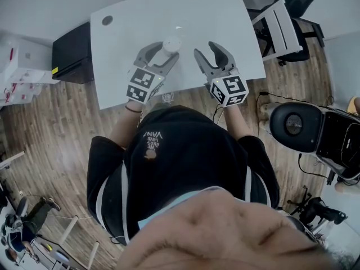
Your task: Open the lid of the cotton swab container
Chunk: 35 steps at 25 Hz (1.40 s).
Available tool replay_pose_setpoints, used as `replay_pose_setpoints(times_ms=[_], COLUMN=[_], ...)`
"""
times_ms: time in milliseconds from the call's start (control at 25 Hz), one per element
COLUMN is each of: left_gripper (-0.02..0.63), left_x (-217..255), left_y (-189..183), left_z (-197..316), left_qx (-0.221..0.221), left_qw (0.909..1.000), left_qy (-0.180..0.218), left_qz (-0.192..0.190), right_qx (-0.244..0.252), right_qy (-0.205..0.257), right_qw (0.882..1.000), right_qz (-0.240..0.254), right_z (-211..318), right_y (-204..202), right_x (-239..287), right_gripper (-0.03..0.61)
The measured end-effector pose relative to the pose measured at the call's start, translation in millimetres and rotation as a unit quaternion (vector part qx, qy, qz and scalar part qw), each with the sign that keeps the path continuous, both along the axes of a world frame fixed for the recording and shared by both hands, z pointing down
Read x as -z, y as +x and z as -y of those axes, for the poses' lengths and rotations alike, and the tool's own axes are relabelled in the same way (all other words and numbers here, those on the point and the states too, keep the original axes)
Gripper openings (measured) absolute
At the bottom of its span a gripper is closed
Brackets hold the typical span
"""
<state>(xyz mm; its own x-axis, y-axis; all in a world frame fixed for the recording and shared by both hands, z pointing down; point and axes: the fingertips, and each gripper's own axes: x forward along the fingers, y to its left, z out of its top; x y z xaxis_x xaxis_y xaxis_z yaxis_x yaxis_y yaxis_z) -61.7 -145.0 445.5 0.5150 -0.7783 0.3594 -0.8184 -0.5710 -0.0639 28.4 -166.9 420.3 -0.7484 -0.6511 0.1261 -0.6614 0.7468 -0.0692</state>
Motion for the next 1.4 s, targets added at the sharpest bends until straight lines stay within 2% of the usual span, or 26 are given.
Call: replay_pose_setpoints(times_ms=[480, 760, 1000, 1400], left_gripper=[0.236, 0.236, 0.236, 0.236], left_x=[10, 12, 9, 5], left_y=[-25, -30, -32, -28], left_z=[5, 4, 4, 2], left_qx=[0.021, 0.026, 0.027, 0.022], left_qw=[0.9996, 0.9993, 0.9992, 0.9993], left_qy=[0.009, 0.012, 0.009, 0.003], left_qz=[-0.017, -0.025, -0.028, -0.029], right_qx=[0.001, -0.003, -0.005, -0.008], right_qy=[-0.010, -0.001, 0.003, 0.001], right_qw=[1.000, 1.000, 1.000, 1.000], right_qz=[-0.010, -0.017, -0.020, -0.026], right_z=[-7, -9, -6, -5], right_y=[-13, -13, -16, -16], right_x=[-13, -11, -10, -12], right_gripper=[0.164, 0.086, 0.049, 0.021])
